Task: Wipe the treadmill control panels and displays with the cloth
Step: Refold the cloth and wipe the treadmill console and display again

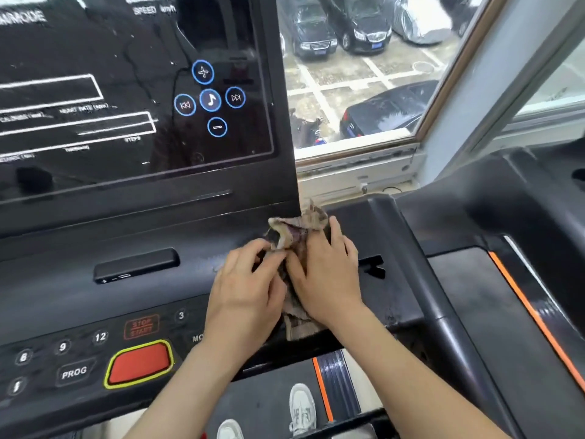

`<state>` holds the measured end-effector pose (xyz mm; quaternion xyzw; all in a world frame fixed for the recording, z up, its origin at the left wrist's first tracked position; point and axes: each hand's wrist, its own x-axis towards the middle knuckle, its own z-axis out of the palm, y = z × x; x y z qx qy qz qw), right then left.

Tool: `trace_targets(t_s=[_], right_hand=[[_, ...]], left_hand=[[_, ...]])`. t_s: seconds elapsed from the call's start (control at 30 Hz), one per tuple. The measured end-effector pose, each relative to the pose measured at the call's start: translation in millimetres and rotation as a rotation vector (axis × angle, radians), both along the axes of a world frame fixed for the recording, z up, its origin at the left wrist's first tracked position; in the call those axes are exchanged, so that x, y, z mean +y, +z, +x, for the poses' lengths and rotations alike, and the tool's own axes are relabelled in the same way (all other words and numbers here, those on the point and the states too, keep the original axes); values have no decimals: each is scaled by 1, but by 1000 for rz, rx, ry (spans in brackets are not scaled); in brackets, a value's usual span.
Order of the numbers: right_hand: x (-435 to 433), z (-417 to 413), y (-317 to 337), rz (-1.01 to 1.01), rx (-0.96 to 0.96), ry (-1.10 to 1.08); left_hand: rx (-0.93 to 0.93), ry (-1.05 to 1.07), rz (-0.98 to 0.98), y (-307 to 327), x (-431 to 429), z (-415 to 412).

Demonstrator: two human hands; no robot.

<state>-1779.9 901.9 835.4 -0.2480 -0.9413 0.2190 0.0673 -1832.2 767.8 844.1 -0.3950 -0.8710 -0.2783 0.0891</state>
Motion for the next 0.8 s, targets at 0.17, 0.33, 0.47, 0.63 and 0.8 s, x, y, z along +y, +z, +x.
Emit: trace_targets(t_s=[0.17, 0.33, 0.47, 0.63, 0.8], right_hand=[[-14, 71, -6, 203, -35, 49], [1, 25, -4, 149, -61, 33], [42, -27, 2, 211, -142, 167], [45, -8, -6, 279, -26, 53], [-11, -4, -15, 17, 188, 104]], left_hand=[[97, -47, -32, -13, -4, 27], [46, 57, -93, -12, -1, 22], [0, 91, -98, -7, 13, 7], [-20, 88, -94, -7, 17, 6], [-61, 119, -19, -12, 14, 2]])
